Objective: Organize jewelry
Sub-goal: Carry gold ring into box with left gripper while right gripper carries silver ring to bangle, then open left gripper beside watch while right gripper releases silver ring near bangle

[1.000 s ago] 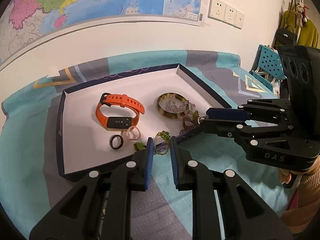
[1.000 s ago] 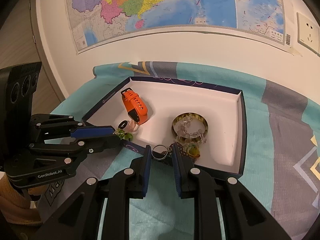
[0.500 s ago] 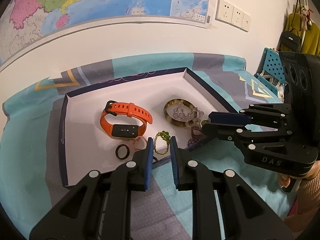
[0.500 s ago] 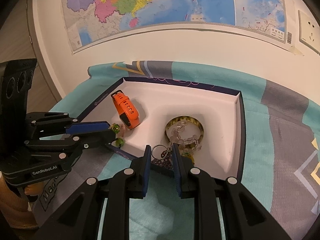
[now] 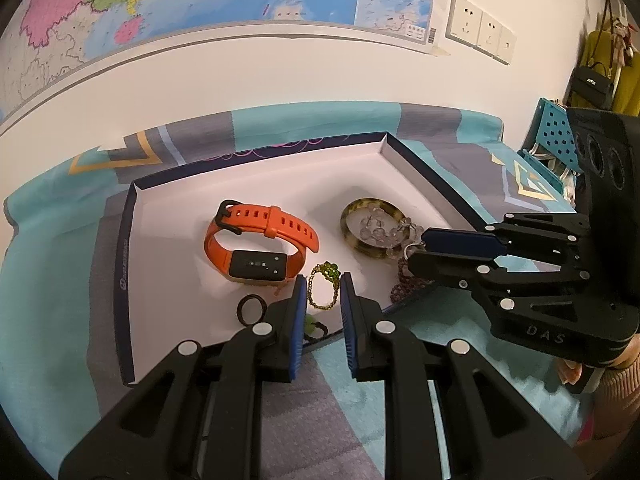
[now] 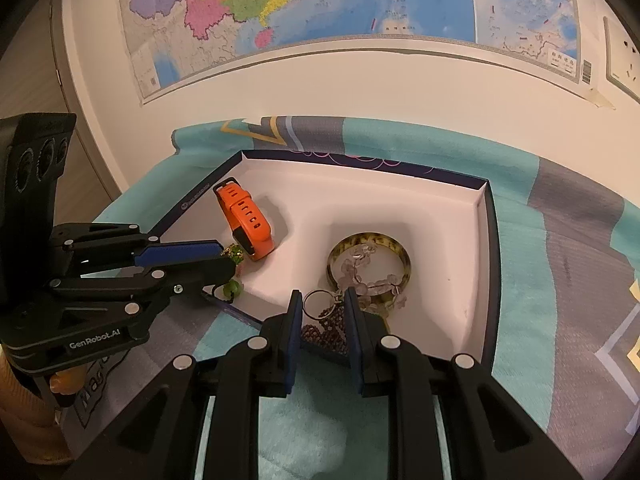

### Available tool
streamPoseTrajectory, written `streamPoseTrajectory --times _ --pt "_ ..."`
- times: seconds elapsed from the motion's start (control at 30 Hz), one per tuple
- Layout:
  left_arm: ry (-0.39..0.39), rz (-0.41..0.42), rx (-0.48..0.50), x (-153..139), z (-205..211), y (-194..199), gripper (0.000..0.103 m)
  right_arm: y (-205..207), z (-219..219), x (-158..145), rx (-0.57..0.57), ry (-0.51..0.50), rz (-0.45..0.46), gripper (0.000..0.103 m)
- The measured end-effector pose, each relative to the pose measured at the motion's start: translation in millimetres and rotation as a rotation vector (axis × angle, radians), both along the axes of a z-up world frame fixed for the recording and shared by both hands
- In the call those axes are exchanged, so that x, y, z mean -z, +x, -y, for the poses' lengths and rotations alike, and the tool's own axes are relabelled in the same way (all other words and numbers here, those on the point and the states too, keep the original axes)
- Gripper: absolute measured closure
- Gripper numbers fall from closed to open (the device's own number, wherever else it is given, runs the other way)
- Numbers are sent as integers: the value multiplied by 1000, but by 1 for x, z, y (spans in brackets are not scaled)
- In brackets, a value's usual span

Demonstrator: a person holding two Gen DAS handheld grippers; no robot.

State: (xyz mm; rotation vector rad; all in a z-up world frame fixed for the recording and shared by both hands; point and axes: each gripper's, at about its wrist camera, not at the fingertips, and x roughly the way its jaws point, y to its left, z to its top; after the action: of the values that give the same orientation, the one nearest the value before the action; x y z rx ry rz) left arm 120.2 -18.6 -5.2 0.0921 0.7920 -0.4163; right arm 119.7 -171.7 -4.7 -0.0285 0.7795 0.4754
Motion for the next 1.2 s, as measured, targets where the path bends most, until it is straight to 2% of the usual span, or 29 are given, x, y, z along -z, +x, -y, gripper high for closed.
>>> streamPoseTrajectory --times 0.77,0.97,1.13,1.2 --pt "12 -44 -21 14 5 19 85 13 -5 6 0 -38 -17 84" --pt "5 -66 -14 18 5 22 80 16 -6 10 -4 -50 -31 83" --pt "-13 -50 -17 14 0 17 79 16 -6 9 -6 -51 -31 82" --pt "-28 -31 -14 8 -4 12 73 17 -7 6 -15 -43 -28 82"
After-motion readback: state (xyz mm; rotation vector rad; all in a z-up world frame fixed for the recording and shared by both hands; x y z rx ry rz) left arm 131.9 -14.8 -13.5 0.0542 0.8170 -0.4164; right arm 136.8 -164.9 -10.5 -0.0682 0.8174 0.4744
